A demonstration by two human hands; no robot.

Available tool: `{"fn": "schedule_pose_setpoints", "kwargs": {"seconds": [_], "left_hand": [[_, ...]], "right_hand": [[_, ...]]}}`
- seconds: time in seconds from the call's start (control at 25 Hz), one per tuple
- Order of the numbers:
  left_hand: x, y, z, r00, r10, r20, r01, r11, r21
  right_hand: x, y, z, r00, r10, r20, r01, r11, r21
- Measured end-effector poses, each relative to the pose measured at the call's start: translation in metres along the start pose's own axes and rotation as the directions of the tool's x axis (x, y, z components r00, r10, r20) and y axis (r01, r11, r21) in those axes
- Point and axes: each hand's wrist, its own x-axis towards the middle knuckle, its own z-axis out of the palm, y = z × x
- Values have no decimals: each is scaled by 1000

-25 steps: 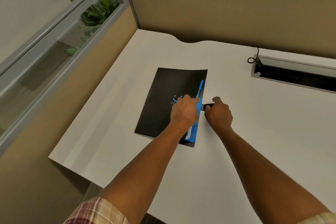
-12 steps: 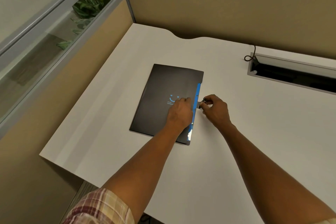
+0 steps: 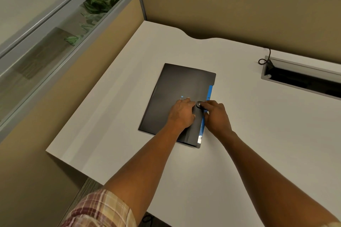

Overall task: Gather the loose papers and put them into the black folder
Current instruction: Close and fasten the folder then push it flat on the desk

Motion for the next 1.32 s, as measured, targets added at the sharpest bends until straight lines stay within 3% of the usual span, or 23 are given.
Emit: {"fn": "schedule_pose_setpoints", "kwargs": {"seconds": [0.2,0.64,1.2,1.32], "left_hand": [[-2,0,-3,999,9,41,-10,1000,29],[-2,8,-3,992,18,126,-41,981,189],[-3,12,0,986,-32,162,0,981,195],[-10,8,-4,996,20,88,-32,990,136]], "right_hand": [[-13,-12,8,1000,4,22,3,961,-277],[-11,-15,12,993,52,102,-2,899,-437],[-12,-18,15,987,114,112,-56,903,-427],[-14,-21,11,989,100,107,-53,925,-375]]}}
